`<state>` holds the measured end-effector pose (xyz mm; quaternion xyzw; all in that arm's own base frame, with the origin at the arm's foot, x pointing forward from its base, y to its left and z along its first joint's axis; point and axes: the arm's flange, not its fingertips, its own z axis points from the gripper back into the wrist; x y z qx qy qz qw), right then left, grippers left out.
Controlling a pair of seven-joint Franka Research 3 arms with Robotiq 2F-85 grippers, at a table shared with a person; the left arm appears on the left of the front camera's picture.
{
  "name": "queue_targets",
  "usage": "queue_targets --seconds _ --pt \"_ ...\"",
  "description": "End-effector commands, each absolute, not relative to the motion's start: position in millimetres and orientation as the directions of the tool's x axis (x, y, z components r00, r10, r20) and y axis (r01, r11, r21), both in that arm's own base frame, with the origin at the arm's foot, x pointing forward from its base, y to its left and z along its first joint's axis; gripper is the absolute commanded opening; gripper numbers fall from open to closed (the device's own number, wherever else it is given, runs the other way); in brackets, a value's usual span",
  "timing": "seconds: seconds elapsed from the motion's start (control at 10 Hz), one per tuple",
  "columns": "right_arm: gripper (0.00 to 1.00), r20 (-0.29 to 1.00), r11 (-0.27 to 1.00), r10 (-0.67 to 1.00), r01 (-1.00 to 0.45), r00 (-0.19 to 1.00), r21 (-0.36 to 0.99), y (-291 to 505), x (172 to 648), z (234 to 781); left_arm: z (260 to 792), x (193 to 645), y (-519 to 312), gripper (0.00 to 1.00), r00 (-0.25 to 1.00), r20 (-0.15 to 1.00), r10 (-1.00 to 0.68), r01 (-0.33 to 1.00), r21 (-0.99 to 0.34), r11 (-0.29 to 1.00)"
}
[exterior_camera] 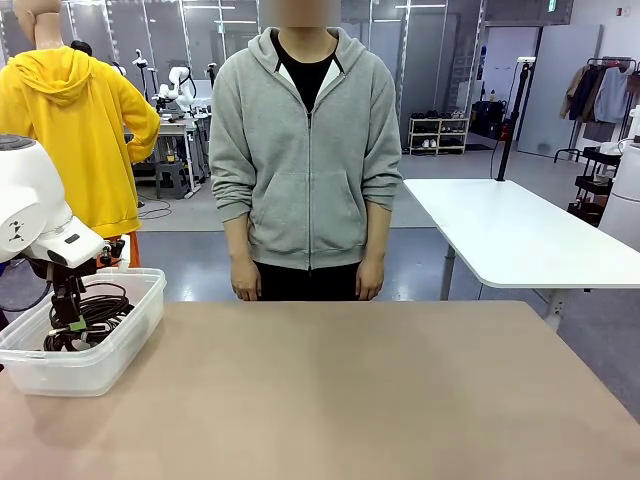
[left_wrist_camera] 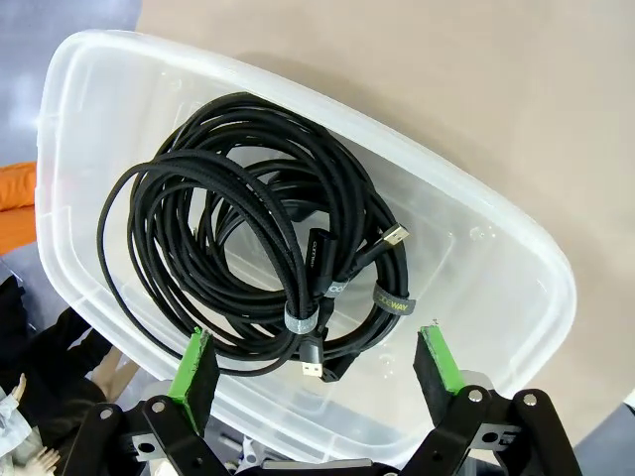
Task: Organize and store the cables.
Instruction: Place the USB Extension Cable into the Organizing box.
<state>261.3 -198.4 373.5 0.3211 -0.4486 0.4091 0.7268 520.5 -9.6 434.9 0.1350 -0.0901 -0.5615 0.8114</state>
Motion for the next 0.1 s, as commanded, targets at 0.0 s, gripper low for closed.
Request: queue_targets --seconds 0.0 --pt "1.00 0.918 0.449 0.310 -0.889 0.248 0.089 -198.4 261.3 372.1 437.1 523.9 -6.9 1.00 0.336 -0.011 -0.942 0.893 0.322 0.315"
